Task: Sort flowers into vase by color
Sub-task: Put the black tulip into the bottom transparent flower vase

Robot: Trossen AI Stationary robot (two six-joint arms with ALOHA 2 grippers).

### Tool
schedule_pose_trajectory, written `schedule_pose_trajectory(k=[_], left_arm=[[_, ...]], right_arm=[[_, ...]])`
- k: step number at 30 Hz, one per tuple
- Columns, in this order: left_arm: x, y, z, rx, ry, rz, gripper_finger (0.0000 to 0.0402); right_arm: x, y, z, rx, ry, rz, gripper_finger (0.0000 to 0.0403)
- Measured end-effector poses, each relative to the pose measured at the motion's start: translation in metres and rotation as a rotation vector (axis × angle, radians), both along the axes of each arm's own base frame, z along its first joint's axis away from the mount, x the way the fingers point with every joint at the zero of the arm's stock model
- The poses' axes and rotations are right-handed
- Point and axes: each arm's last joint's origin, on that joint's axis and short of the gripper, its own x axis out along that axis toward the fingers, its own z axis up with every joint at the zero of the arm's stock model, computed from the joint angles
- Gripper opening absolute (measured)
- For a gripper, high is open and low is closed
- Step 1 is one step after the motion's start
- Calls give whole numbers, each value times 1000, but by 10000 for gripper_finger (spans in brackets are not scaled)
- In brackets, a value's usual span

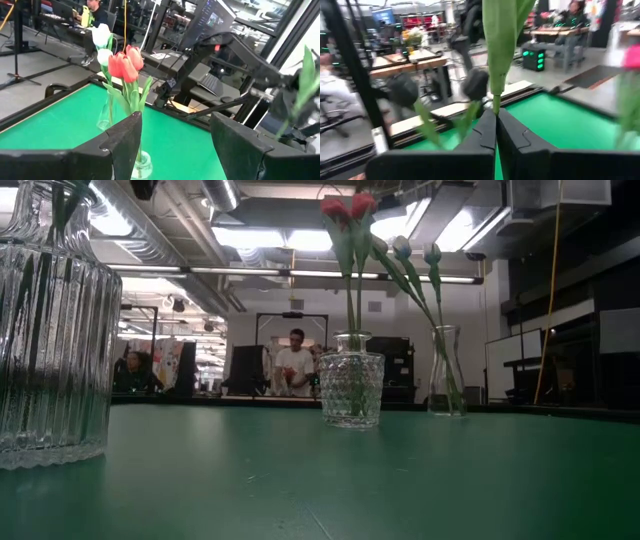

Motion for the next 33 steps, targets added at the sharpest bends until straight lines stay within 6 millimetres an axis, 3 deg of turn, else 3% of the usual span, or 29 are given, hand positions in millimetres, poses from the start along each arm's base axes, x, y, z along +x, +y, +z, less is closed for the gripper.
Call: schedule_pose_trajectory(k=[5, 10, 15, 22, 33], left_arm=[[0, 0, -1, 2, 8, 0, 230], [0, 0, -3, -3, 29, 0, 230], [0, 0, -5, -18, 48, 2, 230], [-1, 0, -5, -36, 41, 1, 230], [-9, 2, -1, -27, 8, -2, 230]], right_arm=[[24, 14, -26, 49, -19, 126, 0], [46, 14, -42, 26, -35, 193, 0], [72, 1, -46, -76, -83, 277, 0], [102, -33, -46, -128, -97, 335, 0], [120, -58, -38, -177, -167, 395, 0]])
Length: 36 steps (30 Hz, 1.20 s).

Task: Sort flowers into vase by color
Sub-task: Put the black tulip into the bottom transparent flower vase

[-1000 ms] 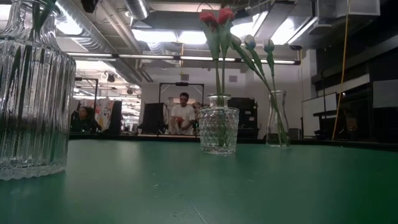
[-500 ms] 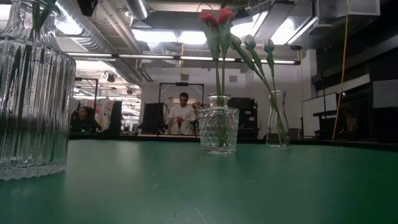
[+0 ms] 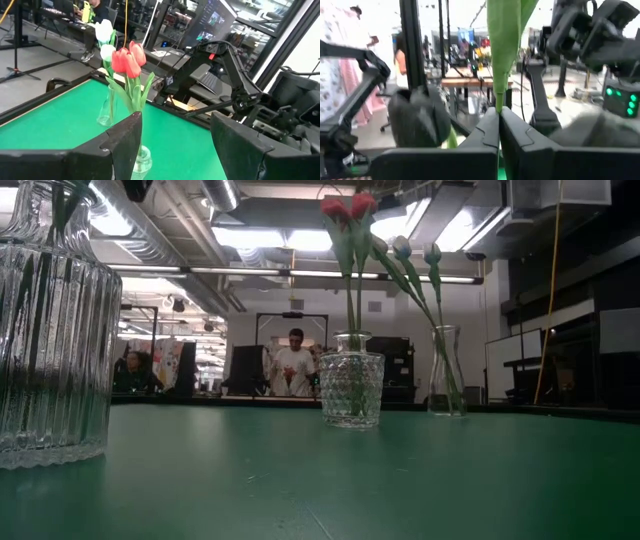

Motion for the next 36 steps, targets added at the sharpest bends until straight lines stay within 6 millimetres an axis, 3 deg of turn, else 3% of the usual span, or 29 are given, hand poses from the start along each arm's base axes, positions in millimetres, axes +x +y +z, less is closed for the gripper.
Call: schedule_pose_trajectory(k=[8, 18, 36], left_arm=[[-3, 1, 2, 3, -13, 0, 230], [-3, 1, 1, 4, -10, 0, 230], [-3, 1, 1, -9, -14, 1, 230]], right_arm=[[2, -2, 0, 2, -6, 17, 0], [11, 5, -26, 57, -12, 52, 0], [14, 0, -27, -20, 2, 40, 0]])
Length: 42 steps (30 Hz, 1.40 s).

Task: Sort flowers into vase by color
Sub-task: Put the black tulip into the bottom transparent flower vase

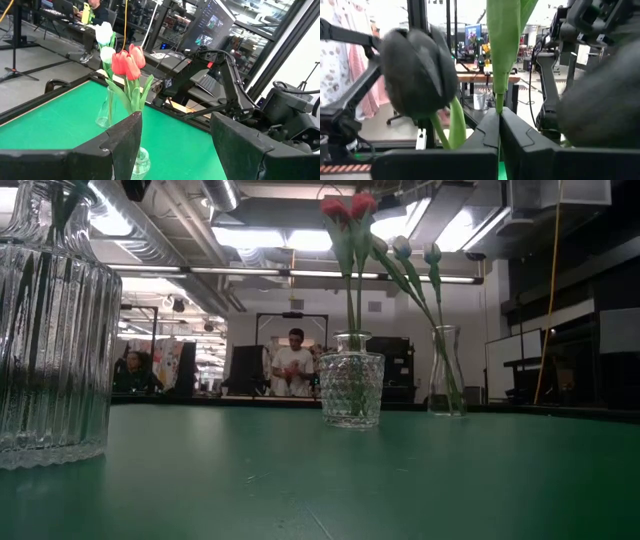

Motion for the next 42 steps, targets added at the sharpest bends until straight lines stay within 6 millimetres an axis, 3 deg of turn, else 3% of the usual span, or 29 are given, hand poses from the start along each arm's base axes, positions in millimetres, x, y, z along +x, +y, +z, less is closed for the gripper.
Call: schedule_pose_trajectory(k=[19, 32, 42], left_arm=[[0, 0, 0, -6, -1, 1, 230], [0, 0, 0, 4, 1, 0, 230], [0, 0, 0, 4, 1, 0, 230]], right_arm=[[4, -4, -11, -11, 101, 7, 1], [4, -4, -12, -17, 113, 33, 35], [4, -4, -13, -18, 117, 35, 92]])
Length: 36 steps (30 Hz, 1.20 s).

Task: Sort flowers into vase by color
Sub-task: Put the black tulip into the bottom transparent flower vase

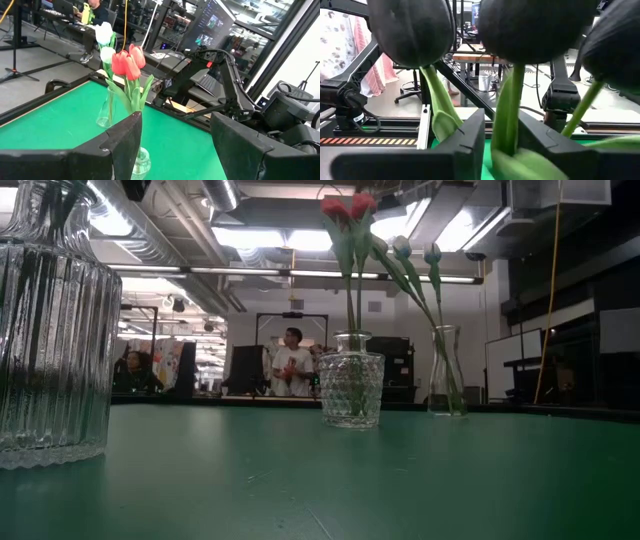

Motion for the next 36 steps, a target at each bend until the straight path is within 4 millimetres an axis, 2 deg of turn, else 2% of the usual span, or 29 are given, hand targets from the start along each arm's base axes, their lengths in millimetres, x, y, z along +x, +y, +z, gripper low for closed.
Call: schedule_pose_trajectory(k=[22, 26, 32, 36], left_arm=[[0, 0, -3, 4, 27, 0, 230], [0, 0, -2, 2, 25, 0, 230], [-3, 1, -1, 2, 16, 0, 230], [-6, 1, -2, 4, 21, 0, 230]], right_arm=[[0, 2, -9, 34, 88, 57, 205], [-5, -1, 1, 21, 119, 58, 209], [-26, -13, 26, -49, 272, 28, 209], [-35, -19, 34, -68, 342, 22, 209]])
